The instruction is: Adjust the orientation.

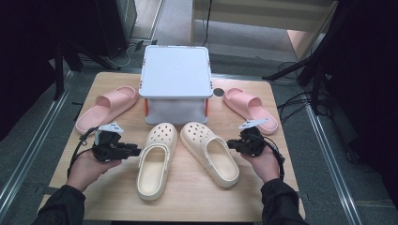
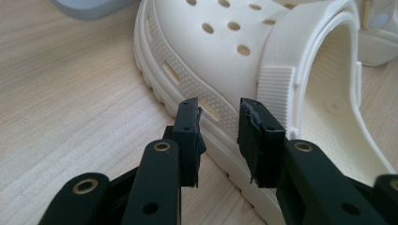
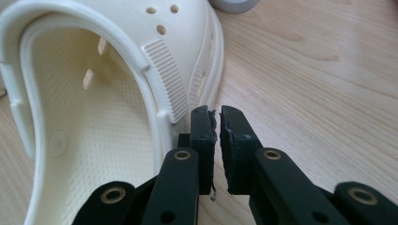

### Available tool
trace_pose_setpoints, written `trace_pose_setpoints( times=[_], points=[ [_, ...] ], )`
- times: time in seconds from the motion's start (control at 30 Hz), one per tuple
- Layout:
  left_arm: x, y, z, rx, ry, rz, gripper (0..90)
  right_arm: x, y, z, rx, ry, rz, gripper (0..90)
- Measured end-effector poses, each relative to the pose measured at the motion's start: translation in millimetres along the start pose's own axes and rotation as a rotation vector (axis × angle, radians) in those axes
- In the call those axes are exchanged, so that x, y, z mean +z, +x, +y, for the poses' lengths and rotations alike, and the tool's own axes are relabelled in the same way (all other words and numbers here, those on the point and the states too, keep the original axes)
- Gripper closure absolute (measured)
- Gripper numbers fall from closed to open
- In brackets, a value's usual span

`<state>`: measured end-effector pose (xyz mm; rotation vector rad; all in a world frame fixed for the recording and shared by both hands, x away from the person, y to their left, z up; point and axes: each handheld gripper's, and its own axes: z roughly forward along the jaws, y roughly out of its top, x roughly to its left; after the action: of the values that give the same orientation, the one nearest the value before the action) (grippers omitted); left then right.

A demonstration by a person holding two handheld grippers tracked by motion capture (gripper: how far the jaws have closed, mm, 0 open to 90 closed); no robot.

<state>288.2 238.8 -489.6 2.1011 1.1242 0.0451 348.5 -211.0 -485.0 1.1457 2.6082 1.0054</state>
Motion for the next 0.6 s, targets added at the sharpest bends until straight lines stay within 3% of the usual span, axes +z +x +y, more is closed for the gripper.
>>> trace_pose_setpoints(
  times=[0.17, 0.23, 0.3, 0.4, 0.6],
  points=[
    [4.6, 2.3, -3.3, -0.007, 0.029, -0.001, 68.0, 3.8, 2.7, 3.9, -0.012, 0.005, -0.004, 84.7],
    [8.6, 2.2, -4.5, -0.013, 0.043, -0.023, 67.3, 4.1, 2.5, 4.0, -0.004, 0.007, 0.002, 85.1],
    [12.0, 0.0, -4.7, 0.003, 0.056, -0.022, 67.5, 4.3, 2.5, 3.2, 0.012, 0.003, 0.009, 85.8],
    [11.9, 0.4, -4.1, -0.007, 0.057, -0.033, 68.3, 5.3, 2.6, 2.3, 0.023, 0.005, 0.035, 85.4],
    [14.7, -3.0, -3.4, -0.017, 0.053, -0.053, 70.1, 12.4, 13.0, 3.3, -0.018, 0.032, 0.052, 83.8]
  ],
)
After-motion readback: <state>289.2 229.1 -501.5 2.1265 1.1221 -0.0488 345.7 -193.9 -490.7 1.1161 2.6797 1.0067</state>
